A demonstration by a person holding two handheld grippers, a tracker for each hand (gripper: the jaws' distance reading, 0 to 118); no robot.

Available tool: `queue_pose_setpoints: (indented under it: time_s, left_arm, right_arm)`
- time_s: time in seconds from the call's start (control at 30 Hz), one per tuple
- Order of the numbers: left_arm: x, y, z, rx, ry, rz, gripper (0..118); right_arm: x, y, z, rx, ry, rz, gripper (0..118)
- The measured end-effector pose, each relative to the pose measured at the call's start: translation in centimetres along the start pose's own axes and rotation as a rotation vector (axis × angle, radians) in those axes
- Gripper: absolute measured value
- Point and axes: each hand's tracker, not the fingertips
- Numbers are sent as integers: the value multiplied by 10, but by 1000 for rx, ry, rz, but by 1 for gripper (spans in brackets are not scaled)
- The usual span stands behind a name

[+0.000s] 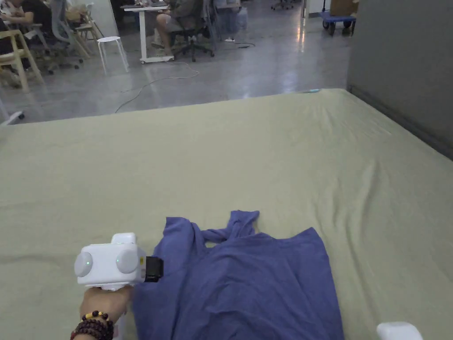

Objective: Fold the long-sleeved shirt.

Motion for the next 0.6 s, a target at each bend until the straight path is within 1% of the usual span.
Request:
queue_pose_setpoints:
  time_s: [0.03, 0.07, 0.1, 0.13, 0.17, 0.2, 0.23, 0.27, 0.3, 0.33, 0.4, 0.43, 0.47, 0.5, 0.53, 0.57, 0.6]
  left_arm:
    - [2, -2, -11, -18, 12, 5, 104]
    - [3, -4, -18, -27, 14, 11, 101]
    - [3, -5, -19, -34, -20, 28, 94]
    - [2, -5, -16, -8, -49, 72, 85]
    - [5, -3, -7, -10, -56, 73, 70]
    - [9, -1, 1, 13, -119, 59, 36]
    - [18, 0, 8, 40, -84, 7, 0]
    - [22, 1, 18, 59, -3, -62, 0]
    - [24, 4, 23, 55, -36, -81, 0]
    - [25, 7, 29, 62, -82, -66, 0]
    - [14, 10, 42, 108, -116, -13, 0]
    - [12, 11, 50, 118, -113, 3, 0]
    - [10, 12, 56, 128, -114, 11, 0]
    - [8, 12, 62, 136, -117, 16, 0]
    - [3, 12, 68, 143, -121, 15, 0]
    - [3, 11, 71, 143, -129, 14, 0]
    - [2, 11, 74, 143, -135, 12, 0]
  right_arm:
    - [2, 1, -1, -10, -7, -4, 0]
    - [4, 3, -2, -14, -10, -2, 0]
    - [5, 6, -3, -16, -12, 1, 0]
    - [7, 10, -4, -19, -20, 4, 0]
    - [9, 15, -7, -21, -24, 7, 0]
    - [13, 22, -11, -20, -21, 9, 0]
    - [15, 33, -16, -19, -19, 12, 0]
    - [18, 48, -22, -11, -18, 18, 0]
    - [21, 65, -28, 14, -15, 24, 0]
    - [24, 85, -35, 42, -14, 25, 0]
    - [28, 129, -55, 78, -14, 16, 0]
    - [31, 151, -69, 80, -21, 15, 24]
    - [35, 171, -84, 75, -19, 16, 58]
    - [36, 191, -101, 53, -19, 17, 86]
    - [39, 207, -121, 23, -15, 23, 94]
    - [40, 220, -136, 18, -15, 29, 87]
    - [40, 232, -154, 2, -24, 44, 83]
